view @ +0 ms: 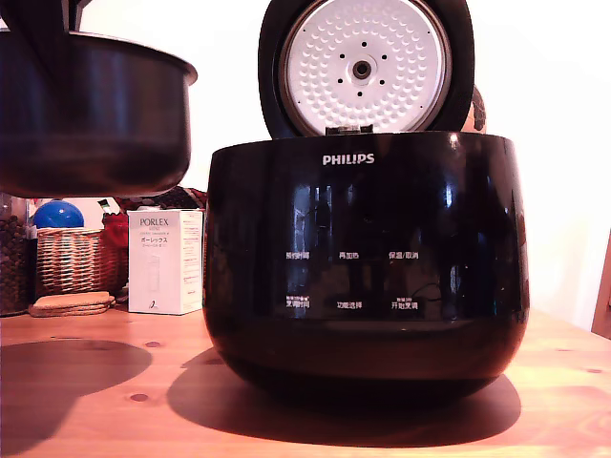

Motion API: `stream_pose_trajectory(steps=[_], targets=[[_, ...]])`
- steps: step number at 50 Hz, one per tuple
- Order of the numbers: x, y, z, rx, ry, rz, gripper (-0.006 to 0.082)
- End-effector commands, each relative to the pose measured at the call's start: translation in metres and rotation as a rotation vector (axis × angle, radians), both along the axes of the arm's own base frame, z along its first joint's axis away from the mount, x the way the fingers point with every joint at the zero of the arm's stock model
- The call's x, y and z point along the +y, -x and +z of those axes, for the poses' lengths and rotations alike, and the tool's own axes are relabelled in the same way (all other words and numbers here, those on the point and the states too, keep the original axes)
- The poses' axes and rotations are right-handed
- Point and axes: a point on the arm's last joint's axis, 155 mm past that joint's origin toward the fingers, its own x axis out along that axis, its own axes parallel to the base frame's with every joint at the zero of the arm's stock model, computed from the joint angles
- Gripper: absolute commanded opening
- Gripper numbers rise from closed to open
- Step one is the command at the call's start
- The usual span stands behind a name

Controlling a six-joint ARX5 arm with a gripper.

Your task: Place the pot you are holding inside the rice cooker

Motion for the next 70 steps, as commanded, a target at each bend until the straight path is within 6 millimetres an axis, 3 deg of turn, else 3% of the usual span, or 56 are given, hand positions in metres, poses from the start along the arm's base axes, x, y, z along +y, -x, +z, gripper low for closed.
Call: stream_pose_trajectory(steps=[1,29,48,70], targets=[[-0.003,-0.007,0.01,-0.043,0.016,-0.001,-0.0024],[-0.01,-0.014,0.013,-0.075,0.06,0.025,-0.0024],[-0.059,-0.019,0.029,-0.116,0.244,-0.039,-0.0024],[-0.127,-0.005,0.074,-0.167,0.485,-0.215,-0.0024]])
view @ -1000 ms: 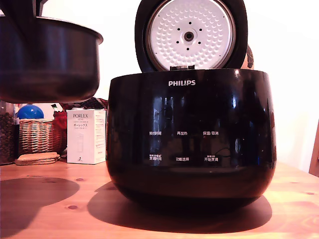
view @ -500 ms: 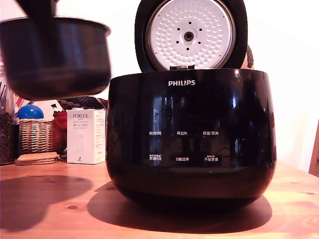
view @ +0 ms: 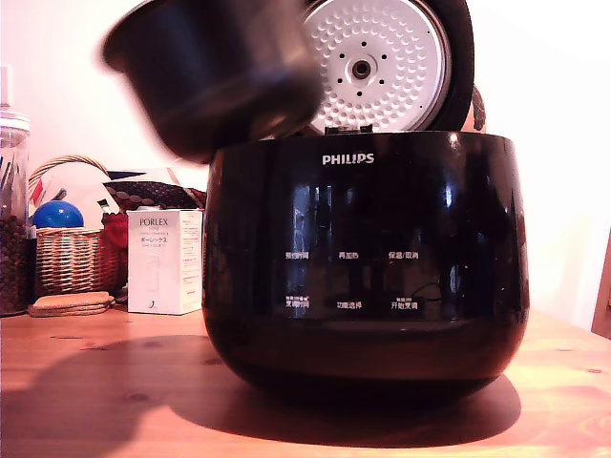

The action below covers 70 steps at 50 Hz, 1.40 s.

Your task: Place the pot you are holding inside the rice cooker

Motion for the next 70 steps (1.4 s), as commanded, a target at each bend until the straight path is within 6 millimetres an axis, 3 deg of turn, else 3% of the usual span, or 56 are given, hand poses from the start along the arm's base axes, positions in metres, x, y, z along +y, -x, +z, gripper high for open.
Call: stream_pose_trajectory(steps=[1,20,41,54,70], targets=[[-0.015,-0.004,0.027,-0.066,0.075,-0.028,-0.0024],[-0.053,0.014,0.034,-0.109,0.129,-0.203,-0.0024],[-0.08,0.011,-0.002,-0.128,0.03,-0.376,-0.0024],[-0.076,0.004,-0.032,-0.14,-0.104,-0.446,-0.0024],[-0.062,-0.005,-0.04,-0.215,-0.236,-0.509,-0.0024]])
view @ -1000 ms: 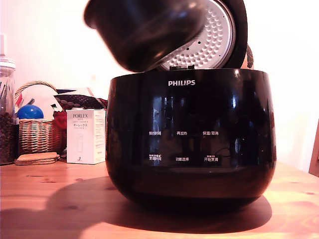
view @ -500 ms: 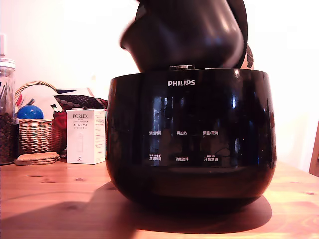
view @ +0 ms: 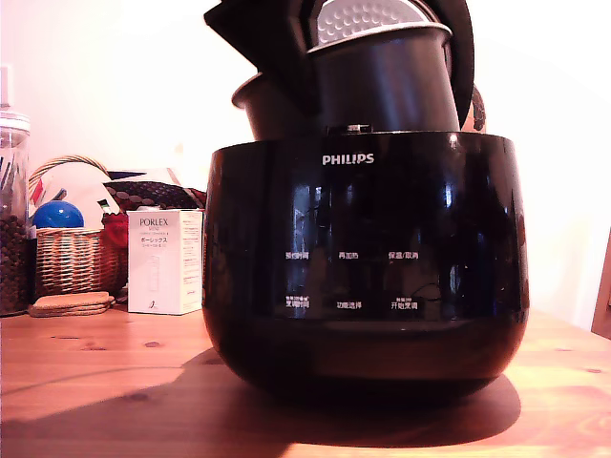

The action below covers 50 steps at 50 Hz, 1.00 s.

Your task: Place the pot you are holding inside the rice cooker

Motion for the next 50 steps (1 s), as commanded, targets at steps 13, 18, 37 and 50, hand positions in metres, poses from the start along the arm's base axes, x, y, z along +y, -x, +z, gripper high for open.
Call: stream_pose_trajectory(steps=[13,18,37,50], targets=[[-0.003,0.004,0.012,-0.029,-0.002,-0.074,-0.0024],[-0.002,0.008,0.009,-0.01,-0.008,-0.081,-0.0024],[-0.022,0.008,0.004,0.047,-0.009,-0.104,-0.0024],[-0.034,0.001,0.014,0.057,0.006,-0.101,-0.0025]])
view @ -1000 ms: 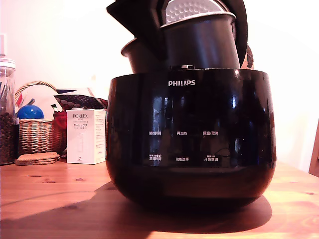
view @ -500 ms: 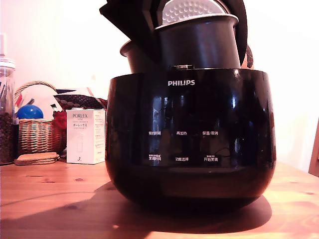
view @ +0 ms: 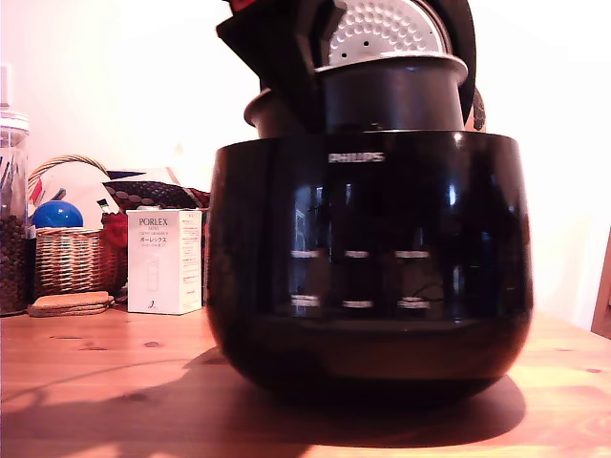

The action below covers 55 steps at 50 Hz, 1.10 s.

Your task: Place the pot you are holding inside the rice cooker

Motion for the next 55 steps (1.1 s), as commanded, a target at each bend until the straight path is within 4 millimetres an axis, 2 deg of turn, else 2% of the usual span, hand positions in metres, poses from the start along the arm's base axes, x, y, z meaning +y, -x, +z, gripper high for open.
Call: stream_pose_trajectory(steps=[1,21,29,55], targets=[[-0.0224,-0.0033,0.0239,-0.049,0.091,-0.031,-0.0025],[-0.0172,-0.0024,0.0214,-0.035,0.071,0.001,-0.0023],[-0.0176,-0.0044,0.0221,-0.043,0.072,0.004,0.0048],[-0.017,-0.0037,0.0216,-0.038,0.071,0.01,0.0085]])
